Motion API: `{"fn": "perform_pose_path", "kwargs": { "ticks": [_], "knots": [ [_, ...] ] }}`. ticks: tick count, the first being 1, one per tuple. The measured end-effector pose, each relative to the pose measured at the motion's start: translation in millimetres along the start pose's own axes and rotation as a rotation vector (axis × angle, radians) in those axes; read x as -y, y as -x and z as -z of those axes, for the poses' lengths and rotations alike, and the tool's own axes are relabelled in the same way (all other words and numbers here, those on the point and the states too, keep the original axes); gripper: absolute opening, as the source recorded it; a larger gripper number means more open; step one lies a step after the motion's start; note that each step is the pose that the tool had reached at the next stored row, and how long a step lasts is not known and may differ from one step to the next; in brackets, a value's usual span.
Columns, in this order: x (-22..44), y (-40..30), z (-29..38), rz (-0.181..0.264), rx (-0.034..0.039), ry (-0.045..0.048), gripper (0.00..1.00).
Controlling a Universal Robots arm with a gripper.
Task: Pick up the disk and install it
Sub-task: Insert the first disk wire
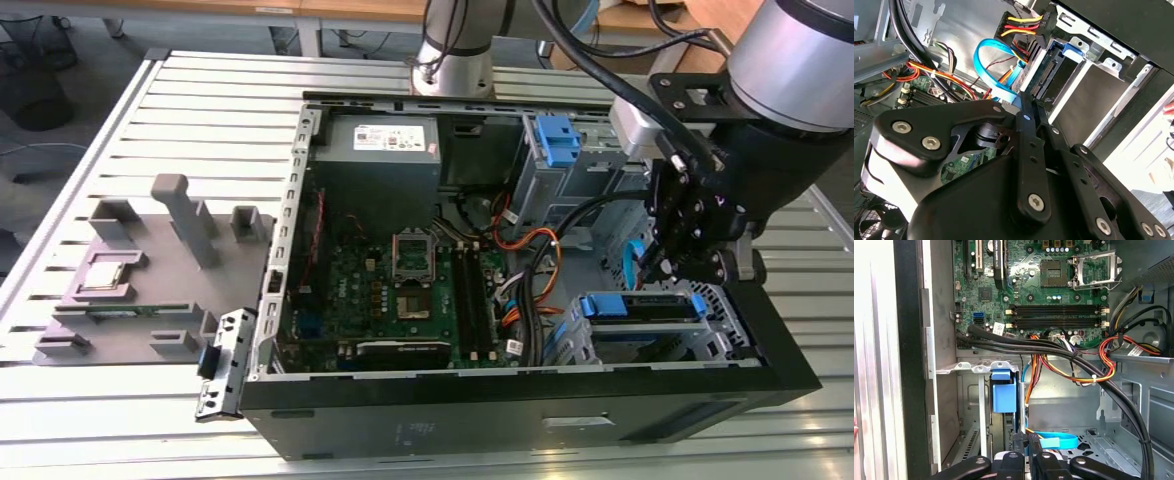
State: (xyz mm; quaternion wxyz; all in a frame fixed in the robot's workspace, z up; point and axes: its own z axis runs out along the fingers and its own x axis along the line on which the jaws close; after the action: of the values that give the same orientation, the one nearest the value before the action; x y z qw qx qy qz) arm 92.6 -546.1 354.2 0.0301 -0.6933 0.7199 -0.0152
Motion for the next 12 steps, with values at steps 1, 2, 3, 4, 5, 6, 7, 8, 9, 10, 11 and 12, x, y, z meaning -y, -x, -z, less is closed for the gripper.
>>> {"fn": "perform_pose_path", "kwargs": {
  "ticks": [1,2,3,4,5,6,7,8,9,10,11,12],
  "knots": [
    [0.0,0.0,0.0,0.0,0.0,0.0,0.16],
    [0.0,0.0,-0.1,0.0,0.0,0.0,0.16],
    [0.0,0.0,-0.5,0.0,0.0002,0.0,0.16],
    [0.0,0.0,-1.0,0.0,0.0004,-0.0002,0.16],
    [-0.1,-0.1,-1.8,0.0,0.0004,-0.001,0.16],
    [-0.2,-0.1,-2.7,0.0,0.0003,-0.002,0.16],
    [-0.3,-0.1,-3.7,0.001,0.0003,-0.0038,0.16],
    [-0.4,-0.1,-4.8,0.001,0.0005,-0.0059,0.16],
    [-0.5,-0.1,-5.6,0.003,0.0006,-0.0084,0.16],
    [-0.6,-0.1,-6.3,0.004,0.0006,-0.0116,0.16],
    [-0.5,-0.1,-6.8,0.006,0.0008,-0.0142,0.16],
    [-0.5,-0.2,-7.2,0.007,0.001,-0.0163,0.16]
  ]
}}
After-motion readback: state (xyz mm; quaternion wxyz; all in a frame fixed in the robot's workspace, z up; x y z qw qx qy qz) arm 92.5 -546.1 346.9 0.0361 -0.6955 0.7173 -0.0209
